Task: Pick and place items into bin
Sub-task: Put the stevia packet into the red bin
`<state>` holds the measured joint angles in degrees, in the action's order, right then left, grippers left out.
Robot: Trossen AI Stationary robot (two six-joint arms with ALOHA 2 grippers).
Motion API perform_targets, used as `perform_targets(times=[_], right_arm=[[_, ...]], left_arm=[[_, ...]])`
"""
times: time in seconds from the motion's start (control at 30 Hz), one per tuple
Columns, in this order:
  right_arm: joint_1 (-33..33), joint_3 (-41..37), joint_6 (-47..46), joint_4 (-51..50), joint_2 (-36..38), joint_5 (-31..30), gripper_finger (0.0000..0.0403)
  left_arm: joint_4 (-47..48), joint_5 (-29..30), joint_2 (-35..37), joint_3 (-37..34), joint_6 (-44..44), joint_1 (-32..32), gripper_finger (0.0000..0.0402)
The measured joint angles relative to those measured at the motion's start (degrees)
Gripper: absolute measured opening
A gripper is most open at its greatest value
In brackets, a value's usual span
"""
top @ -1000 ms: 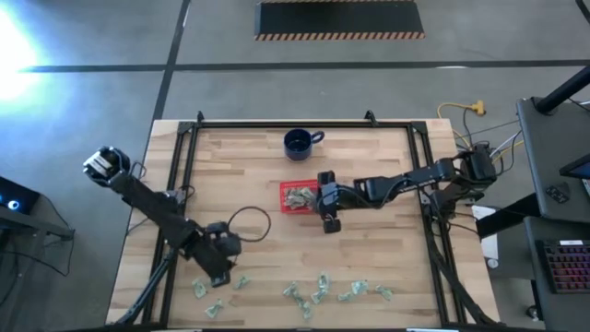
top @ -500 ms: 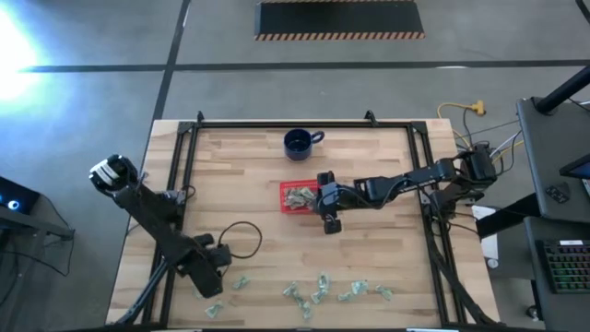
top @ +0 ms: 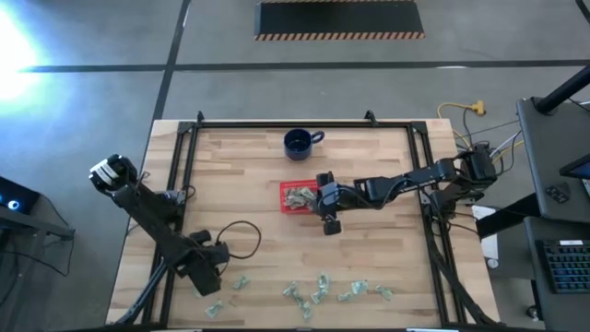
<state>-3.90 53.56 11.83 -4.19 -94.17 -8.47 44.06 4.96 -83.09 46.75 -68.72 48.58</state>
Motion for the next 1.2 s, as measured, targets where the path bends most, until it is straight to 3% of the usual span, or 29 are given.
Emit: perform_targets(times=[0.4, 1.2], right_arm=[[0.0, 0.0, 0.3, 0.0, 0.0, 1.7, 0.0127], [0.0, -0.1, 0.4, 0.0, 0.0, 1.7, 0.0127]], left_arm=[[0.0, -4.2, -0.1, -0.4, -5.0, 0.9, 0.0137], [-2.5, -3.4, -0.1, -3.0, -6.0, 1.3, 0.0137]])
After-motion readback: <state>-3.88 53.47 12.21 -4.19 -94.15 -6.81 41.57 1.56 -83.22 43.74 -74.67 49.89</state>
